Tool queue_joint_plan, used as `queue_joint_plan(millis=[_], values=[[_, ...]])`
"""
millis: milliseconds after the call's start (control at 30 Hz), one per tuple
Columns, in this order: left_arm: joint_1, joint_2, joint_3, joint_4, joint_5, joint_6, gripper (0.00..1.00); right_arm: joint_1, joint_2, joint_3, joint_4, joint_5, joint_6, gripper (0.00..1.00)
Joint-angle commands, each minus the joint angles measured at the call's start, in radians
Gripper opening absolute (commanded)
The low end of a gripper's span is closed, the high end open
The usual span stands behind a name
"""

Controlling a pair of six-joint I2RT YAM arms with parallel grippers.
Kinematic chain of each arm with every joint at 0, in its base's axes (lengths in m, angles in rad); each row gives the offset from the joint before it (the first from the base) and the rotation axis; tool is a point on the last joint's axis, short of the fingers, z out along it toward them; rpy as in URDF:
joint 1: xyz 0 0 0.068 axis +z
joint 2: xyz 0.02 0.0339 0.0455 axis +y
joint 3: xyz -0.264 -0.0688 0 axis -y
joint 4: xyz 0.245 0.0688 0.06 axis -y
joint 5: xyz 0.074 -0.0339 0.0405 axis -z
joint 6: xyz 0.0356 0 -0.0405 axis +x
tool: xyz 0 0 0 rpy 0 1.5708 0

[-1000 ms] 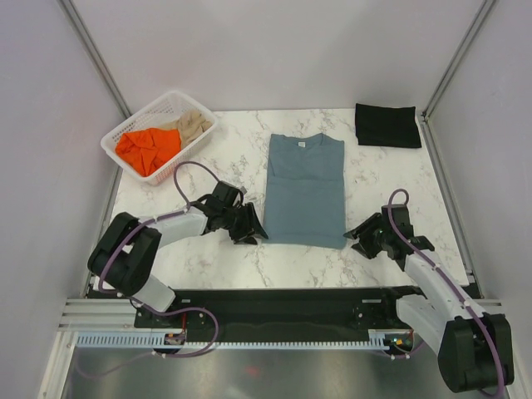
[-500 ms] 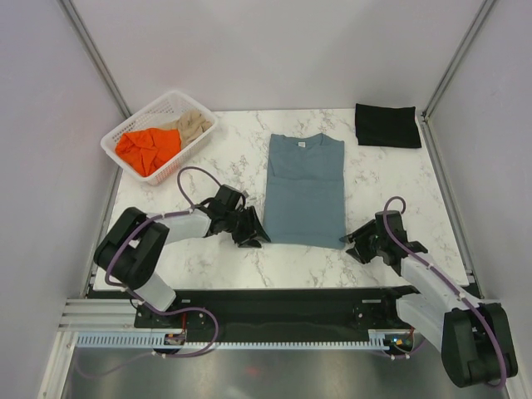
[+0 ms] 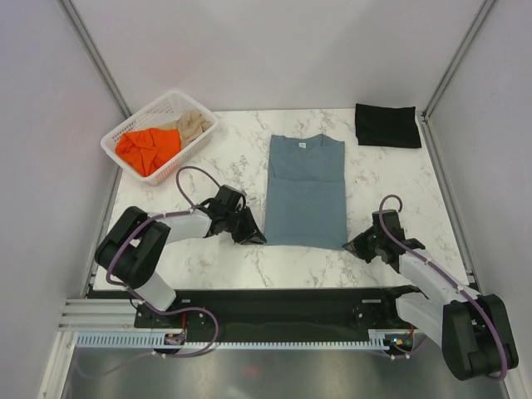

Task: Fold and stack the t-shirts
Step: Fold the tshirt

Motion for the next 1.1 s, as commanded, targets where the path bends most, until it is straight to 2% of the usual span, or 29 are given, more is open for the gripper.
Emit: queue_joint_plan(millis=[0,133,267,300,367,400,467,667,1067], values=[[-0.008,-0.044,-0.027,0.015,-0.066,-0.007,0.03,0.003,-0.008,0.047,-0.117,0.095,-0.125,0.00],[-0.039,-0.064,-0.047,0.012,-0.054,-0.019,0.02,0.003,-0.018,0.041,-0.111,0.098,-0.186,0.00],[-0.056,-0.052,-0.041,0.014,-0.051,-0.026,0.02,0.003,-0.020,0.039,-0.071,0.020,-0.217,0.00],[-0.056,-0.064,-0.042,0.014,-0.034,-0.029,0.02,0.004,-0.021,0.045,-0.079,0.017,-0.211,0.11],[-0.059,-0.085,-0.047,0.012,-0.034,-0.033,0.23,0.004,-0.034,0.067,-0.137,0.030,-0.190,0.26],[-0.059,-0.111,-0.051,0.012,-0.040,-0.038,0.27,0.003,-0.041,0.075,-0.157,0.032,-0.167,0.37],[-0.059,-0.137,-0.057,0.012,-0.045,-0.044,0.35,0.006,-0.073,0.082,-0.194,0.034,-0.136,0.43],[-0.076,-0.176,-0.067,0.014,-0.054,-0.055,0.49,0.013,-0.156,0.049,-0.214,0.023,-0.035,0.47],[-0.103,-0.062,-0.054,0.049,-0.080,-0.081,0.46,0.024,-0.117,0.001,-0.133,0.040,-0.004,0.46]])
